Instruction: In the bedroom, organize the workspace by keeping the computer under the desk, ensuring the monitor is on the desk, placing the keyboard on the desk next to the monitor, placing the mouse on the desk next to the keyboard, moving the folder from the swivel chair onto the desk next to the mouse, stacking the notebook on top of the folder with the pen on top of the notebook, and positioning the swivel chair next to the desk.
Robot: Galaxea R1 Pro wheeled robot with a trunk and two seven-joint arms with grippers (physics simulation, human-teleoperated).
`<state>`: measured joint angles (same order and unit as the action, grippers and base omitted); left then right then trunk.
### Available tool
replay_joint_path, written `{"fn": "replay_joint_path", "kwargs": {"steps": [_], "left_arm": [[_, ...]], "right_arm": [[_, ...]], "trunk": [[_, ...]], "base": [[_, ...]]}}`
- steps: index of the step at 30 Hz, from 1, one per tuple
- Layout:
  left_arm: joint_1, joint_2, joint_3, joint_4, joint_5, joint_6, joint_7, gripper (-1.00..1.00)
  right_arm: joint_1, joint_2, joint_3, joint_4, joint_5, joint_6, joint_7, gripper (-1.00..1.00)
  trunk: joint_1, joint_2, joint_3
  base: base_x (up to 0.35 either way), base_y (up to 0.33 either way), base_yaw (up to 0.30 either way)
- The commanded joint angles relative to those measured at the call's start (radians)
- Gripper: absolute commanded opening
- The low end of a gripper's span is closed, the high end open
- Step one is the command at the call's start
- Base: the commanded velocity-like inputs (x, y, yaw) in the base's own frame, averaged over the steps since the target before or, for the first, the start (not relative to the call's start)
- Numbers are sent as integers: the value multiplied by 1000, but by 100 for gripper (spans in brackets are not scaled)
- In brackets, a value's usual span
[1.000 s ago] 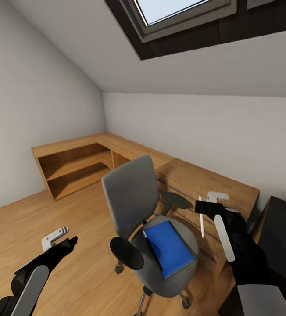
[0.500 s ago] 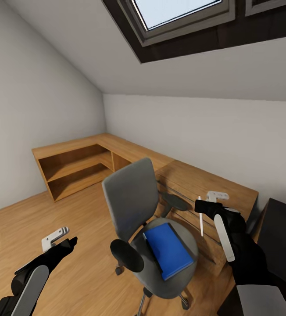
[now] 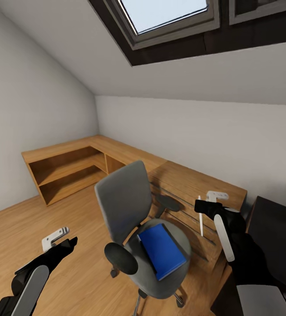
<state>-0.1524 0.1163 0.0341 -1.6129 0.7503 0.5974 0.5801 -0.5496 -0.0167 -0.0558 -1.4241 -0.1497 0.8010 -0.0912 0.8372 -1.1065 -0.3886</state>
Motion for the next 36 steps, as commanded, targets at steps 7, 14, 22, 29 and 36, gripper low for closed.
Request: {"fn": "replay_joint_path", "kwargs": {"steps": [7,14,22,29,36], "left_arm": [[-1,0,-9,-2,7,2,9,100],[-1,-1,-67,-2,5,2,10,100],[-1,-3,-210,2,4,-4,27,100],[0,-3,-327,2,5,-9,148,100],[-1,-2,-350,2,6,-10,166,100]], "right_arm": [[-1,0,1,-1,-12,4,-8,-100],[-1,0,1,2,-11,5,-8,-100],[-1,-1,0,5,-11,3,-8,-100],[-1,-2,-1,6,-11,3,-8,-100],[-1,-2,-1,11,-11,2,-8,-100]], "trunk": [[-27,48,21],[-54,97,43],[-84,153,68],[-111,202,90],[-138,251,112]], "base": [[0,0,-5],[0,0,-6],[0,0,-222],[0,0,-266],[0,0,-268]]}}
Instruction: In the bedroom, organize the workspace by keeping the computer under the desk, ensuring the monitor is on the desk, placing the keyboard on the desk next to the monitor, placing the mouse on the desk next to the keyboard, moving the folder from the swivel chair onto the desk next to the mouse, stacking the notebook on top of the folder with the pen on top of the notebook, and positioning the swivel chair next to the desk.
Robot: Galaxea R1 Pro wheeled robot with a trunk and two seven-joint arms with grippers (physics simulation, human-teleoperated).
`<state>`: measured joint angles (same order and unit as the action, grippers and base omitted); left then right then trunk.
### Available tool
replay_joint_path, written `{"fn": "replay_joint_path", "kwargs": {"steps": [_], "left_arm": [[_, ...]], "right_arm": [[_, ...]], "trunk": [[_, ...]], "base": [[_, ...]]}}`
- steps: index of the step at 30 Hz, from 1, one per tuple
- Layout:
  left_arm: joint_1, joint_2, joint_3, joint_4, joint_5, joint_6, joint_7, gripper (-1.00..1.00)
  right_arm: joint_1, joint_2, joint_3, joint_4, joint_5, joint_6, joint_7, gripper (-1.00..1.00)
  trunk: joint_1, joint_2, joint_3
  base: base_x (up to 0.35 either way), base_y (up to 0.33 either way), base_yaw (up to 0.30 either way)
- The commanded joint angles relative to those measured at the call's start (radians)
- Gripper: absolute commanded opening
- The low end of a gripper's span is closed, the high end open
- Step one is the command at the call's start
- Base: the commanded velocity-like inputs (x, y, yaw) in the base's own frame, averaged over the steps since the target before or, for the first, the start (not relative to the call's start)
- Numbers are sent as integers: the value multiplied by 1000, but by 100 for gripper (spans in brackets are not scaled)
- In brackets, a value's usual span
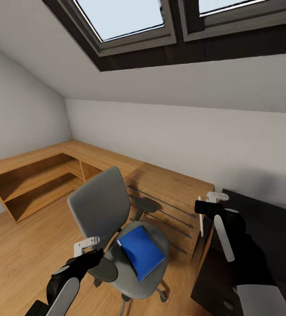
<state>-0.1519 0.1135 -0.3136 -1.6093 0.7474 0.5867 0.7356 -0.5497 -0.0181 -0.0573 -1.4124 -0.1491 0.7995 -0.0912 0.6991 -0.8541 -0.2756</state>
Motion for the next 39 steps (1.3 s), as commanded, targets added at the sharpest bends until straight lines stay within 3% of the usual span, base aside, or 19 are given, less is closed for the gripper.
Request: {"fn": "replay_joint_path", "kwargs": {"steps": [1,24,35,39], "left_arm": [[-1,1,-4,-1,9,1,11,100],[-1,0,-6,0,9,1,11,100],[-1,0,-12,0,11,2,10,100],[-1,2,-34,0,10,2,10,100]], "right_arm": [[-1,0,1,-1,-12,3,-9,-100],[-1,-1,1,9,-12,3,-9,-100],[-1,0,2,21,-10,1,-9,-100],[0,-1,2,49,-10,-2,-9,-100]], "trunk": [[-4,6,2],[-92,167,74],[-92,167,74],[-92,167,74]], "base": [[0,0,-268],[0,0,-268],[0,0,-150],[0,0,-15]]}}
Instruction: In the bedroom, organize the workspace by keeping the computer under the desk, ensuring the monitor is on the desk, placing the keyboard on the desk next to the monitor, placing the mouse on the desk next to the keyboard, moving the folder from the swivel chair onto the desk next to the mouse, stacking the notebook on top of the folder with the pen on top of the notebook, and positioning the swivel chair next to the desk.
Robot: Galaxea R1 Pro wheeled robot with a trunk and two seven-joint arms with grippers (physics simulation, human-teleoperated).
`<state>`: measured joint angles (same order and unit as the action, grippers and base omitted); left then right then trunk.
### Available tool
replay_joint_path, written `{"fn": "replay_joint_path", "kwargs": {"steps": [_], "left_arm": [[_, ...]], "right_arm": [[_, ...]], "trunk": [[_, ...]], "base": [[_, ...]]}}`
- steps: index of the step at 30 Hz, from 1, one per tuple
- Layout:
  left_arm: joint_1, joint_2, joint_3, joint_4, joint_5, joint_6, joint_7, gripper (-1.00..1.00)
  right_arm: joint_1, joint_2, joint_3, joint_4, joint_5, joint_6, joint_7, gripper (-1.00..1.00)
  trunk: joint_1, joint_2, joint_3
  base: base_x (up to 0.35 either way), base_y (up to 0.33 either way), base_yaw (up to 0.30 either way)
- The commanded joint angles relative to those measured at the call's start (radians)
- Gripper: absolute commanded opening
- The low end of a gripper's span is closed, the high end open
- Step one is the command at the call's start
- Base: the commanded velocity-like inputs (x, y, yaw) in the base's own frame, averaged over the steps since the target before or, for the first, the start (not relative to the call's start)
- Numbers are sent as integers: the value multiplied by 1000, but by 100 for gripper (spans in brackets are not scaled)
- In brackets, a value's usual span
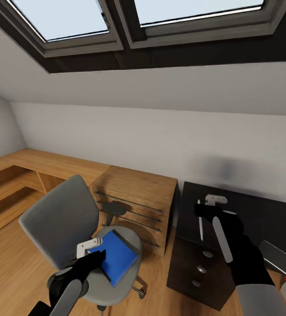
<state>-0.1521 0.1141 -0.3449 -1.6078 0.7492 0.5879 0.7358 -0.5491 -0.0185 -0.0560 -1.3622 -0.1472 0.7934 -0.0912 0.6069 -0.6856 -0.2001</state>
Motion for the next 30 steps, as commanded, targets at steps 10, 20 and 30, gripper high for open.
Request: {"fn": "replay_joint_path", "kwargs": {"steps": [10,20,30], "left_arm": [[-1,2,-67,-1,6,-2,31,100],[-1,2,-72,-1,7,-2,38,100],[0,2,-73,-1,7,-2,39,100]], "right_arm": [[-2,-3,-2,75,-10,-32,-9,-100],[-4,-14,-4,182,-7,-132,-11,-100],[-11,-26,-4,297,-6,-164,-11,-100]], "trunk": [[0,-1,-2],[0,-1,-2],[0,-1,-2]], "base": [[16,-194,-3],[107,-222,0],[259,-64,0]]}}
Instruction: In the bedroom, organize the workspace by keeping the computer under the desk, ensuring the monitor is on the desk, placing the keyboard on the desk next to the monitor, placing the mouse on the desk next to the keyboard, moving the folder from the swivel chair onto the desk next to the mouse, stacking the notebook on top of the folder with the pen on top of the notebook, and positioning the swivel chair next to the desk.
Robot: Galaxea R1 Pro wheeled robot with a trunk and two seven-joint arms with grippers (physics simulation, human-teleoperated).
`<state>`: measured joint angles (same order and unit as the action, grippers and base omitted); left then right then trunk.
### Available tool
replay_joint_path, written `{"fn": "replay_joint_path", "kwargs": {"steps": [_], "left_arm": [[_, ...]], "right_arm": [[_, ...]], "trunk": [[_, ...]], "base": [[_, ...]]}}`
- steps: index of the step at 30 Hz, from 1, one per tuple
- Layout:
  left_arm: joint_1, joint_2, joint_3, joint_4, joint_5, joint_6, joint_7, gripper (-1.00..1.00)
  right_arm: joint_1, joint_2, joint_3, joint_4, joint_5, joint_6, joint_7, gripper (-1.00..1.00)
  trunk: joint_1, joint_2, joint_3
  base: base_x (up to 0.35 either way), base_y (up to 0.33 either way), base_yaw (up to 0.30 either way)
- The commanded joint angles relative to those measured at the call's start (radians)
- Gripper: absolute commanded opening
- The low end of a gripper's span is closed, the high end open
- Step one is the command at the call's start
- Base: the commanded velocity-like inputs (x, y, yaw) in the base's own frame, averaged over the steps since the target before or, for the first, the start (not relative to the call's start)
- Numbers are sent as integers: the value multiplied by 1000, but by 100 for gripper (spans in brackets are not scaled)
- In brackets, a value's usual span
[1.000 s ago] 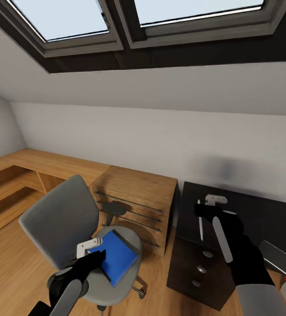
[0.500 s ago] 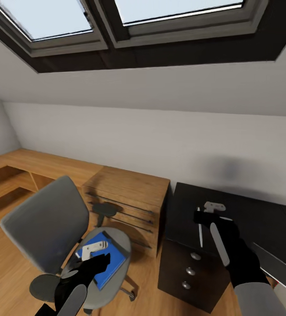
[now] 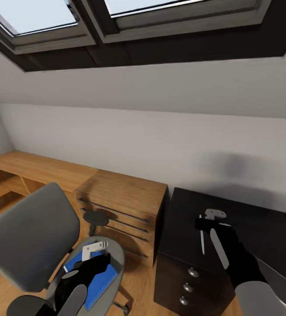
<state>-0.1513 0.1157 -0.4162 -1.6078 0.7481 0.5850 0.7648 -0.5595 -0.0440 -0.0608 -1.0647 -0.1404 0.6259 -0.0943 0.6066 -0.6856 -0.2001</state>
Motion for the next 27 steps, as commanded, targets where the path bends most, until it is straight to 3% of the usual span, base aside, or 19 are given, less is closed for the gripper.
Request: {"fn": "replay_joint_path", "kwargs": {"steps": [1,6,8,9,13,25,27], "left_arm": [[-1,1,-2,-1,8,1,10,100],[-2,1,-2,-1,8,1,10,100],[-2,1,-2,-1,8,1,10,100],[-1,1,-5,-1,8,2,10,100],[-2,1,-45,-1,7,1,11,100],[-2,1,-69,-8,7,0,11,100],[-2,1,-70,-10,7,0,11,100]], "right_arm": [[-1,-1,1,9,-12,-1,-8,-100],[-36,-7,1,131,-10,-76,-8,-100],[-92,-23,1,261,-10,-149,-8,-100],[-138,-32,1,370,-10,-214,-8,-100],[-198,-45,1,514,-10,-323,-19,-100],[-245,-48,2,691,-11,-451,-32,-100],[-259,-47,2,735,-14,-500,-50,-100]], "trunk": [[1,-1,-2],[1,-1,-2],[1,-1,-2],[1,-1,-2],[1,-1,-2],[1,-1,-2],[1,-1,-2]], "base": [[114,-3,0],[41,-1,0],[6,0,0],[2,0,0],[1,0,0],[0,0,0],[0,0,0]]}}
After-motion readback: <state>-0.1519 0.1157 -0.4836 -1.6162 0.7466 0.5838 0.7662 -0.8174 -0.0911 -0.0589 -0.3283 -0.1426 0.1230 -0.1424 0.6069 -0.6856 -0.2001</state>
